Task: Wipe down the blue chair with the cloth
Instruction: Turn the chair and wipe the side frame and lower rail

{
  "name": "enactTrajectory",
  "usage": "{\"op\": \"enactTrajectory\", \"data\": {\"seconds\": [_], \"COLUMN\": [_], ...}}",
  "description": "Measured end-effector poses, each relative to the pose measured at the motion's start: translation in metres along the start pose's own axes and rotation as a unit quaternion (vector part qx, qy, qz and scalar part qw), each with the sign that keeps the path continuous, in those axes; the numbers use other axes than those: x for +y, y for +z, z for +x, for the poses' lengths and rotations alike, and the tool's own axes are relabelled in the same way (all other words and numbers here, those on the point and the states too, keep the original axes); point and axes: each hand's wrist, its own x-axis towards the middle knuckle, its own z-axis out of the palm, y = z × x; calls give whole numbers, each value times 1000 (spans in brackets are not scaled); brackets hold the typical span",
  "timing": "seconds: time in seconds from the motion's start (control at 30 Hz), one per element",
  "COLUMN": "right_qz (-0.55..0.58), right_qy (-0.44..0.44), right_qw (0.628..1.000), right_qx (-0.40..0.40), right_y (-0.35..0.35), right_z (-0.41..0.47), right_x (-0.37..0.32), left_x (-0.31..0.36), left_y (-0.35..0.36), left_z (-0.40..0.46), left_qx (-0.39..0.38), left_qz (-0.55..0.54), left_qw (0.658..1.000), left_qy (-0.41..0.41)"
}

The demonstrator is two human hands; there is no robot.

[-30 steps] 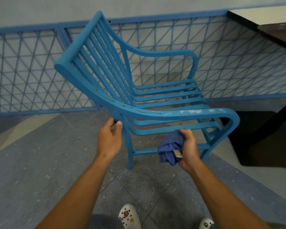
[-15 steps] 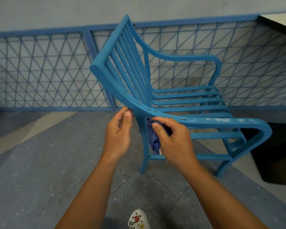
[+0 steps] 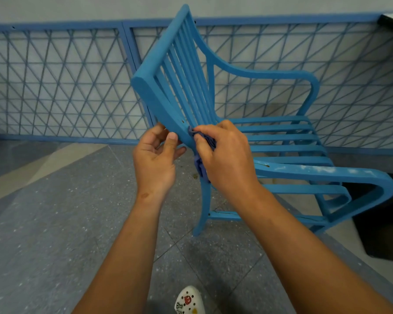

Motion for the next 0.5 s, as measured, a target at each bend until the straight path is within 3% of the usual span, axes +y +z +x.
{"op": "enactTrajectory", "data": {"seconds": [0.17, 0.5], "right_qz": [-30, 33], "right_qy": [7, -23], "right_qw": [1000, 999], "right_qx": [5, 15], "right_y": [-1, 5], "right_z": [-7, -3], "right_x": [6, -6], "left_x": [-1, 4], "left_y": [-1, -4], "left_z": [1, 3], "left_qx": [10, 10], "left_qz": [-21, -33], "left_qw": [1000, 999], "left_qy": [-15, -11]}}
